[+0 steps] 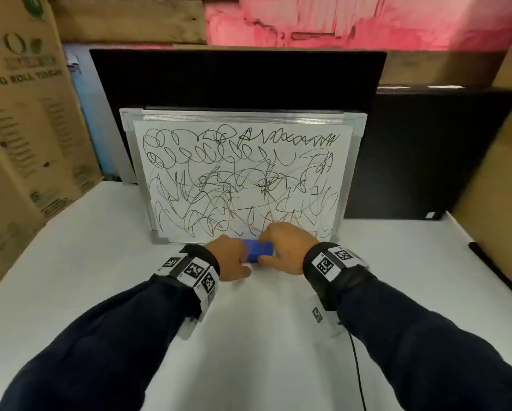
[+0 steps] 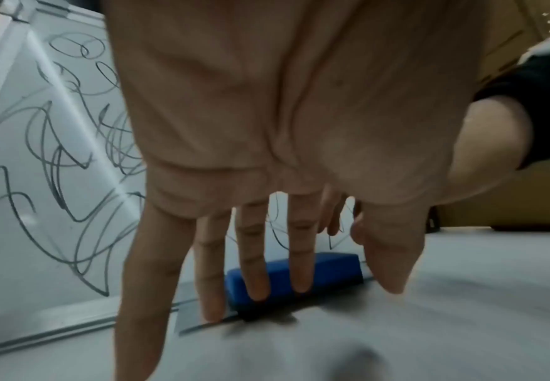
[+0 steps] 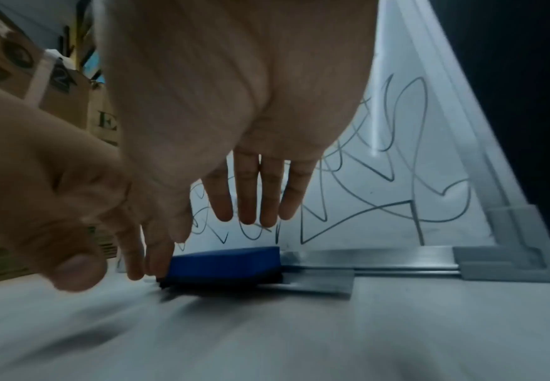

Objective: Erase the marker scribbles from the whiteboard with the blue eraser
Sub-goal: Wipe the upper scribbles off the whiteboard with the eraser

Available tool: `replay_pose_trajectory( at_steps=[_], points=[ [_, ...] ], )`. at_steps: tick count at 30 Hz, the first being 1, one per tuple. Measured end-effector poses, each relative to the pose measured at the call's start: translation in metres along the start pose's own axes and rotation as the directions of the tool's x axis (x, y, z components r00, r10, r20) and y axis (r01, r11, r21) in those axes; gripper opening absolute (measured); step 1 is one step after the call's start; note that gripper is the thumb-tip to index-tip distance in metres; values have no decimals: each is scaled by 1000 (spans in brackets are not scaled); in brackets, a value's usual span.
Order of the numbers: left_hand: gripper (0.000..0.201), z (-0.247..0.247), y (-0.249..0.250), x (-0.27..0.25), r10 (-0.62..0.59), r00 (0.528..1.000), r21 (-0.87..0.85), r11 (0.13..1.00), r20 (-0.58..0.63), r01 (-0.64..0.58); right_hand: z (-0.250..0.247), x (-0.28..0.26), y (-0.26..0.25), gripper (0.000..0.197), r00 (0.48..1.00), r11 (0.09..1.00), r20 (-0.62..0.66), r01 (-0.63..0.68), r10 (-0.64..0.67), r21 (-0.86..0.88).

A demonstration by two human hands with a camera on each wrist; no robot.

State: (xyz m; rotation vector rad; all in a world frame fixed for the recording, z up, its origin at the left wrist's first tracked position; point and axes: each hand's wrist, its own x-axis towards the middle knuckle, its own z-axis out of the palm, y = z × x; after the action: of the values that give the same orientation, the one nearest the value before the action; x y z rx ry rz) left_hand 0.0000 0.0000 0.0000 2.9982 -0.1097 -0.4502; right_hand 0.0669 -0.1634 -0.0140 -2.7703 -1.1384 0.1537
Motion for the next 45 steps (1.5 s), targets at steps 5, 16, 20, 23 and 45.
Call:
replay_pose_trajectory(
  at_steps=[5,16,20,23,45],
  points=[
    [53,37,-6,8,-107,992,-35,993,66,109,22,22,-3,33,996,995,92,16,-7,-94],
    [66,46,-18,6,-154,988,-124,980,23,156,36,37,-16,26,1000,977,13,-20,24,-213],
    [55,47,-31,-2,-164,985,-264,954,-63,142,37,34,-23,28,998,978,24,-50,56,-202],
    [31,33,-47,-5,-255,953,-441,883,-162,161,37,32,-23,31,998,983,14,-56,59,-174],
    [52,22,-164,11,-541,566,-780,486,-622,-394,34,36,-33,38,991,983,22,-131,135,-127]
  ],
)
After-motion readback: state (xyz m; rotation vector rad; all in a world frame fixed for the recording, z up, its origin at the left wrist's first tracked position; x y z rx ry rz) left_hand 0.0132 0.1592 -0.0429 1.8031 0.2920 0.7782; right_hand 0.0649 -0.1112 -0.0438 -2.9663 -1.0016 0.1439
